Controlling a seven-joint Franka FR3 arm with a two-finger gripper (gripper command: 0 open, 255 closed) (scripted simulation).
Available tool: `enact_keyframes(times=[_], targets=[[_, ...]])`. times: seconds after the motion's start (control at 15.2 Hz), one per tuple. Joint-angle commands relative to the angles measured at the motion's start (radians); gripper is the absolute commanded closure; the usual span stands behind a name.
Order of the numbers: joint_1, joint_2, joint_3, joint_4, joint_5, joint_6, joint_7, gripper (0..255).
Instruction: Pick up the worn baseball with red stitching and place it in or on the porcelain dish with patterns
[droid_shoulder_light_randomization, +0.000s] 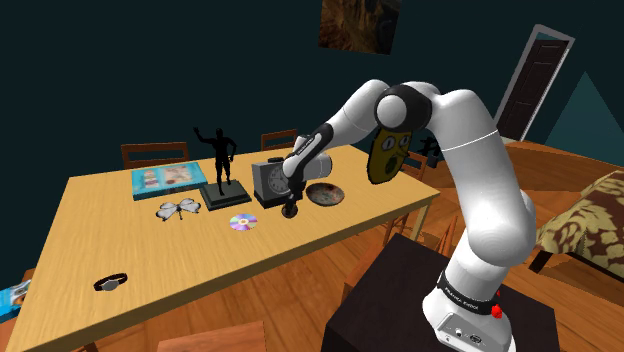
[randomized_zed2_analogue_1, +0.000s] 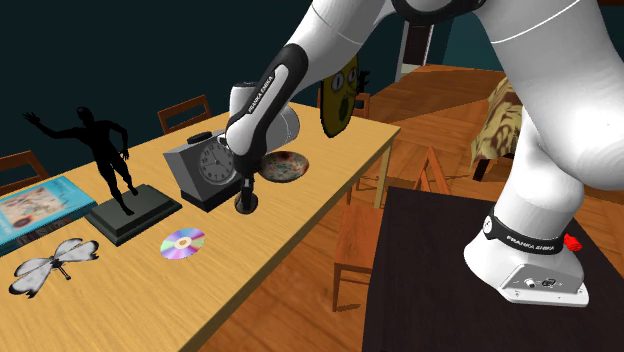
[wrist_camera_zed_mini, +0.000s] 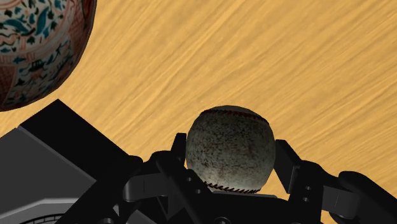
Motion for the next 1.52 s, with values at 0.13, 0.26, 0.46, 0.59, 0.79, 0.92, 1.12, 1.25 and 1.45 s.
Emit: enact_keyframes(times=[0.13,0.26,0.46,0.59,0.79,0.92,1.12,1.25,1.45], targets=[[0.000,0.002,0.000,-0.001,0.000,0.000,0.000,255],[0.000,0.002,0.000,0.001,0.000,-0.002,0.001,255],[0.003,-0.021,-0.004,-0.008,-0.004,-0.016,0.004,255],[0.006,-0.043,-0.009,-0.014,-0.008,-0.033,0.008,255],[0.011,-0.075,-0.016,-0.021,-0.015,-0.059,0.015,255],[0.014,-0.096,-0.020,-0.024,-0.020,-0.076,0.020,255],[0.018,-0.127,-0.026,-0.028,-0.027,-0.103,0.027,255],[0.021,-0.147,-0.031,-0.029,-0.032,-0.122,0.032,255],[0.025,-0.176,-0.036,-0.029,-0.040,-0.151,0.039,255]])
